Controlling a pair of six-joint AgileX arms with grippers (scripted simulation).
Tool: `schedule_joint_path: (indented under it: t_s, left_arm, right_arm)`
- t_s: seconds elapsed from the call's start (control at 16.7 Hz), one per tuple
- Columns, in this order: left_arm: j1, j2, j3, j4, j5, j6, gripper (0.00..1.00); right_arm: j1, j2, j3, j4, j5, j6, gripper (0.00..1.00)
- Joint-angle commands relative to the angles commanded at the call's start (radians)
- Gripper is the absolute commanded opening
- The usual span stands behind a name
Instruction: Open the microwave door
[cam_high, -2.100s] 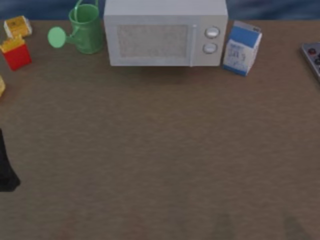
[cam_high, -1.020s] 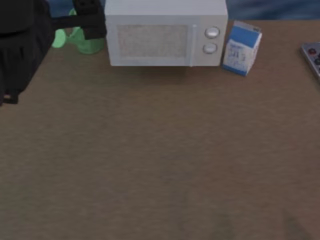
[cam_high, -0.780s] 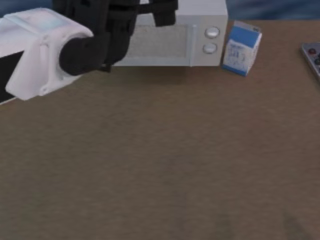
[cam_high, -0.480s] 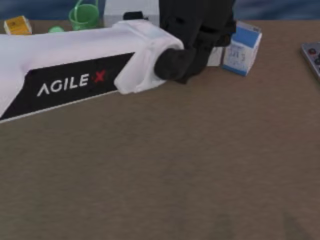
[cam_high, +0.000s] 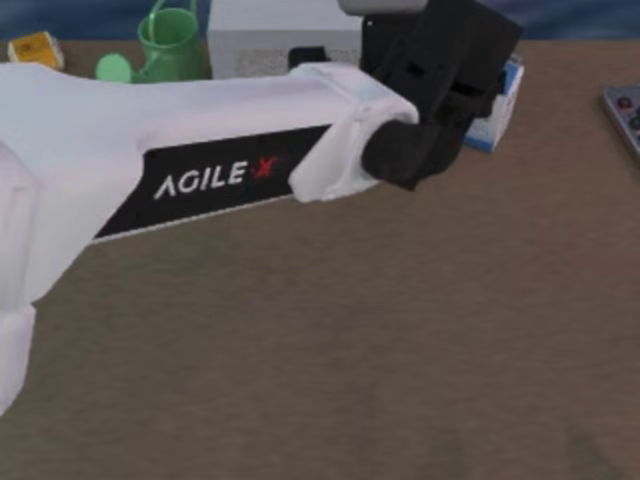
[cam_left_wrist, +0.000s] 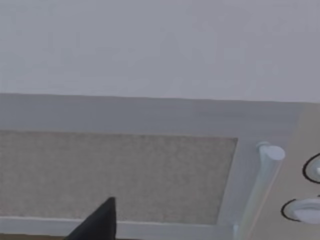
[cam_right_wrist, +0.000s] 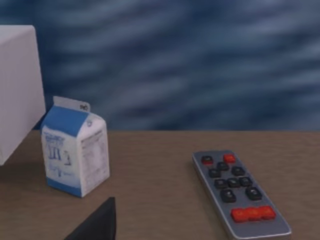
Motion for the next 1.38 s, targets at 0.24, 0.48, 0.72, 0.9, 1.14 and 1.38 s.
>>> schedule_joint_path:
  t_s: [0.24, 0.48, 0.72, 0.9, 1.14, 1.38]
  left_arm:
    - [0.02, 0.039, 0.036, 0.013, 0.017, 0.016, 1.0]
    - [0.079, 0.172, 0.162, 0.048, 0.068, 0.06, 1.0]
    - [0.108, 0.227, 0.215, 0.063, 0.094, 0.08, 1.0]
    - [0.108, 0.227, 0.215, 0.063, 0.094, 0.08, 0.92]
    - [0.108, 0.227, 0.215, 0.063, 0.094, 0.08, 0.62]
    - [0.108, 0.227, 0.215, 0.063, 0.094, 0.08, 0.32]
  right_arm:
    - [0.0, 0.0, 0.0, 0.0, 0.0, 0.0, 1.0]
    - [0.0, 0.0, 0.0, 0.0, 0.0, 0.0, 1.0]
    - [0.0, 0.0, 0.0, 0.0, 0.0, 0.0, 1.0]
    - [0.0, 0.0, 0.0, 0.0, 0.0, 0.0, 1.0]
    - [0.0, 0.0, 0.0, 0.0, 0.0, 0.0, 1.0]
    - [0.0, 0.0, 0.0, 0.0, 0.0, 0.0, 1.0]
